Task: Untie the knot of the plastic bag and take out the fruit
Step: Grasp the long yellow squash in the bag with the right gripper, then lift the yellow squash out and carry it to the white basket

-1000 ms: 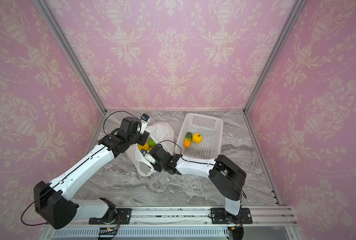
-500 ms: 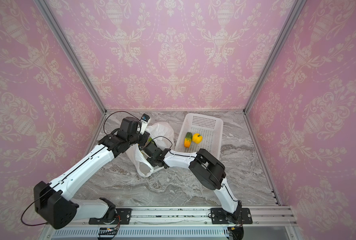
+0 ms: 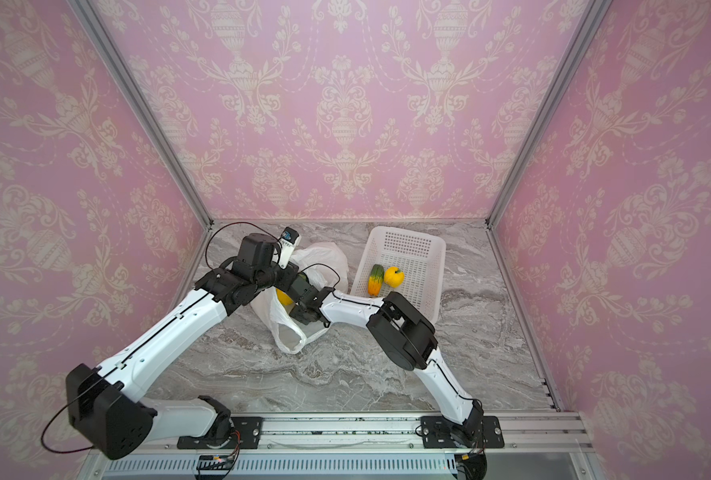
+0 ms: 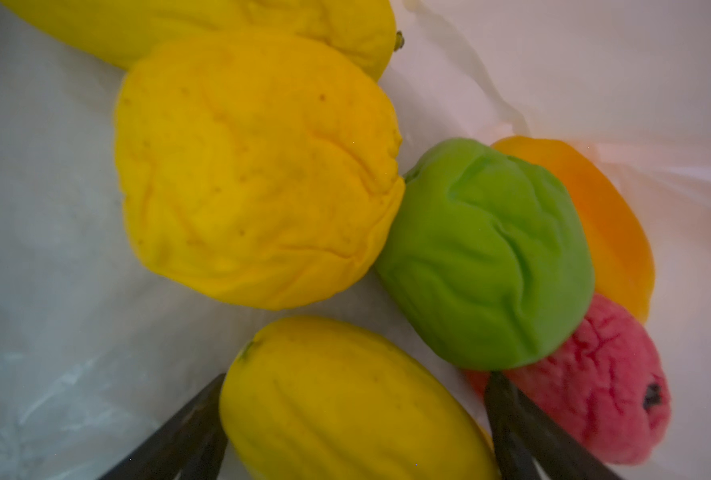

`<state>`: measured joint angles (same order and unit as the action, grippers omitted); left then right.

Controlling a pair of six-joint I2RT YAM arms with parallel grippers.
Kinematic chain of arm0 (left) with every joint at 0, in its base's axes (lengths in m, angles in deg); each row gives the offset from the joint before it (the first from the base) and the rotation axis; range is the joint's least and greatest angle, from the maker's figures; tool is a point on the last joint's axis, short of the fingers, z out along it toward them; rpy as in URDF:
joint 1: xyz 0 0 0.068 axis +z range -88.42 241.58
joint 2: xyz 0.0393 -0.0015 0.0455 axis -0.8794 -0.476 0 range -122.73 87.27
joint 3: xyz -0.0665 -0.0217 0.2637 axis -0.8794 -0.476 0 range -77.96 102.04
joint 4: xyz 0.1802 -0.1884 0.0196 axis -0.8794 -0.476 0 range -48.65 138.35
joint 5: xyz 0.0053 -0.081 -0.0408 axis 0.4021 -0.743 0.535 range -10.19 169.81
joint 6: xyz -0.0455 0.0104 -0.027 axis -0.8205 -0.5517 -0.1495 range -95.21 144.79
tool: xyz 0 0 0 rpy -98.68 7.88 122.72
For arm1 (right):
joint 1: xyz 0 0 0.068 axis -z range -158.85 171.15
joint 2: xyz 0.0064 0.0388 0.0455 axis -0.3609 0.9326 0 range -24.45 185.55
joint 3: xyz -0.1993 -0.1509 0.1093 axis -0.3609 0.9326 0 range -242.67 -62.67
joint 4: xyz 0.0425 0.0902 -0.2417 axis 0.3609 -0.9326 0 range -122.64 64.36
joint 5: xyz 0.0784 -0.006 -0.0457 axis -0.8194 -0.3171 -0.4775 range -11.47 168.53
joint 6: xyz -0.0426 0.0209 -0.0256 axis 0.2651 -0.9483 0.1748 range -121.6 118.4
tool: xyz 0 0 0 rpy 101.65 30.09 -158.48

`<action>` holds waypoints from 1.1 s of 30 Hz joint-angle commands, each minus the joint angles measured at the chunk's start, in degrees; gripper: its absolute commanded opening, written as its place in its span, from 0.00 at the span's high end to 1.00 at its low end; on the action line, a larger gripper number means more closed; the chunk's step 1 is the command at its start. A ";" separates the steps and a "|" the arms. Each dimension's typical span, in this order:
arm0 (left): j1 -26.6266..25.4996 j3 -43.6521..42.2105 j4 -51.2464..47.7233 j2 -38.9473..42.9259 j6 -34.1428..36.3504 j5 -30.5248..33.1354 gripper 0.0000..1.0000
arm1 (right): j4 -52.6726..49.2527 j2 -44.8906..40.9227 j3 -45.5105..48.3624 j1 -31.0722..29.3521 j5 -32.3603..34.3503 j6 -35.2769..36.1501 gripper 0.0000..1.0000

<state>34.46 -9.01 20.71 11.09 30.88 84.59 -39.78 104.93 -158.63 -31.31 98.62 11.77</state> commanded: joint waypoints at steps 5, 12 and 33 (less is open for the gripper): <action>0.13 -0.05 -0.39 1.50 -0.51 -0.77 1.00 | -3.44 0.35 -0.55 0.40 1.56 -1.27 0.35; 0.13 -0.04 -0.44 1.34 -0.48 -0.61 1.00 | 0.92 -7.44 6.35 0.25 2.57 -2.53 0.54; 0.15 -0.13 -0.49 1.04 -0.42 -0.20 1.00 | 20.03 -38.93 35.21 -0.28 -19.14 -5.94 0.66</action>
<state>34.46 -9.01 20.62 11.20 30.90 84.59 -24.48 70.55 -125.94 -31.31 86.80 8.38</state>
